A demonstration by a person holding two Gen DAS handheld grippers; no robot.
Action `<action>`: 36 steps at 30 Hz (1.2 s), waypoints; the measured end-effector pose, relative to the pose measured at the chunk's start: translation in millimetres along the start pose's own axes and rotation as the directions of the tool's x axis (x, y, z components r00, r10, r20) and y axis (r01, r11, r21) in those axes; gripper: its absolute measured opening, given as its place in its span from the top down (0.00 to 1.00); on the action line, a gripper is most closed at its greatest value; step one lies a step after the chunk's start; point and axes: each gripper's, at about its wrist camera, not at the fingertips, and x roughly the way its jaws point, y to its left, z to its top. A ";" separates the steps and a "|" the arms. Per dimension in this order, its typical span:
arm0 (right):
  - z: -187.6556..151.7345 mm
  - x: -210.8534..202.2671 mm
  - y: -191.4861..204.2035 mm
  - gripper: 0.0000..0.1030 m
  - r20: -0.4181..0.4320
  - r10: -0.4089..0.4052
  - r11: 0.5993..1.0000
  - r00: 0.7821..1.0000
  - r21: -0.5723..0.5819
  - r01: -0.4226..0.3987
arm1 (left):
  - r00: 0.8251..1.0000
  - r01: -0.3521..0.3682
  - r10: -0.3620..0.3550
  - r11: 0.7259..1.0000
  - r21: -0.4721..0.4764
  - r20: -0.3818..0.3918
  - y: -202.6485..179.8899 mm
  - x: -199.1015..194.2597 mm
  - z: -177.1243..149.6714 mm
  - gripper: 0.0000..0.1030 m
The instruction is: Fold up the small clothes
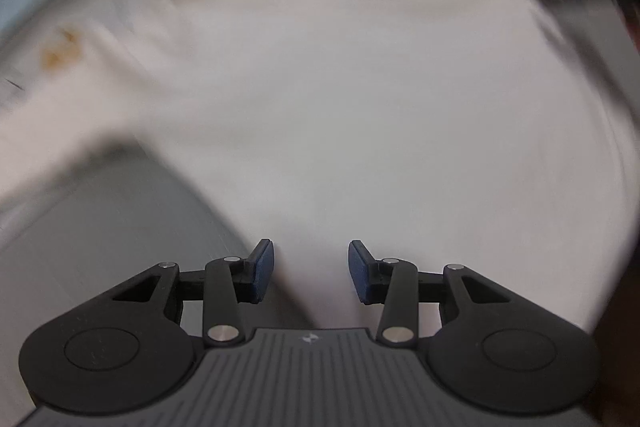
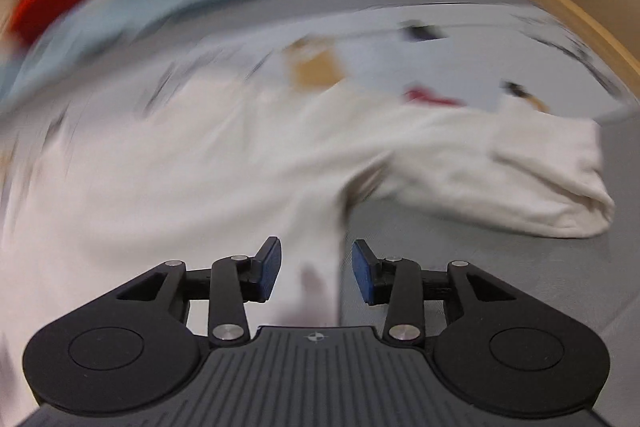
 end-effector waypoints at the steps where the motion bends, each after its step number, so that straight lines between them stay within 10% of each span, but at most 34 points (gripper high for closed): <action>1: -8.3 1.7 5.0 0.60 -0.040 0.010 0.999 0.999 -0.046 -0.012 | 0.999 -0.013 0.014 0.998 0.058 -0.031 -6.6 5.0 -15.4 0.54; 6: -42.5 -1.0 -2.6 0.60 -0.132 -0.045 0.995 0.990 -0.092 0.033 | 0.994 0.075 -0.079 0.996 0.052 0.080 -16.4 -29.6 -37.5 0.54; 10: -49.7 -8.1 -3.2 0.59 -0.143 -0.086 0.992 0.986 -0.102 0.072 | 1.000 0.008 -0.004 0.973 0.231 -0.020 -39.0 -16.5 -58.3 0.52; 14: -36.0 -42.8 18.2 0.59 0.012 -0.071 0.994 0.997 -0.086 0.072 | 0.986 0.045 -0.040 0.999 -0.026 0.165 6.2 -53.5 -37.7 0.49; 17: -19.2 -73.5 42.3 0.57 0.173 -0.044 0.996 0.984 -0.075 0.058 | 0.955 -0.010 0.075 0.976 -0.219 0.288 43.5 -70.2 -27.5 0.45; 26: 40.5 -112.2 118.5 0.45 0.374 0.025 1.000 0.927 -0.019 -0.019 | 0.898 -0.150 0.304 0.891 -0.428 0.319 92.8 -79.9 15.4 0.38; 36: 41.2 -48.7 168.0 0.40 0.191 0.019 0.998 0.981 -0.064 -0.007 | 0.888 -0.166 0.351 0.848 -0.504 0.298 117.0 -66.7 18.7 0.32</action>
